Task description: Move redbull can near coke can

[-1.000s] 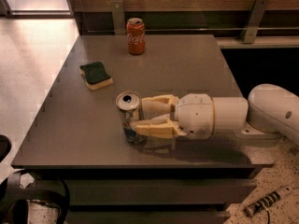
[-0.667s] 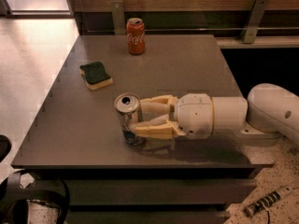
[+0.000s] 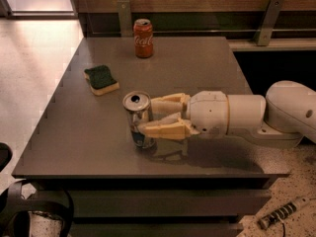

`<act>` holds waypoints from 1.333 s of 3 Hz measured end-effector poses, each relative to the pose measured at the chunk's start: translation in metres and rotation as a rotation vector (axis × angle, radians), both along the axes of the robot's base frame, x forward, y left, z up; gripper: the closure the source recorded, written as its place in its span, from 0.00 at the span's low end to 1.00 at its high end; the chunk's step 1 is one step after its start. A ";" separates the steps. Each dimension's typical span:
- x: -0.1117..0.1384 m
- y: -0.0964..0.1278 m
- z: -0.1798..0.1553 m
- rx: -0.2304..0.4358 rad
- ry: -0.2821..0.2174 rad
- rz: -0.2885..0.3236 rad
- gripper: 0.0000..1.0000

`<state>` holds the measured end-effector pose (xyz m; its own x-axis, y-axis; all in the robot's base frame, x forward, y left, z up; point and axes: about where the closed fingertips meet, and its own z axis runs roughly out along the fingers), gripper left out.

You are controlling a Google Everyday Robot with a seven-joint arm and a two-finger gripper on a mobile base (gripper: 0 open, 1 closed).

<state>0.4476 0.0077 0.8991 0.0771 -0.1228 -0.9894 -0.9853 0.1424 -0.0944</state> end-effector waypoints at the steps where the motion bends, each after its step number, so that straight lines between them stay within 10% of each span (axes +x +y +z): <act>1: 0.032 -0.021 0.034 0.007 0.021 -0.084 1.00; 4: 0.189 -0.098 0.108 -0.048 -0.021 -0.328 1.00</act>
Offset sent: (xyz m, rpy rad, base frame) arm 0.1427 -0.1017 0.1171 -0.0243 -0.0092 -0.3163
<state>0.6365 -0.0906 1.0073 0.0464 -0.1913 -0.9804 -0.8854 0.4466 -0.1290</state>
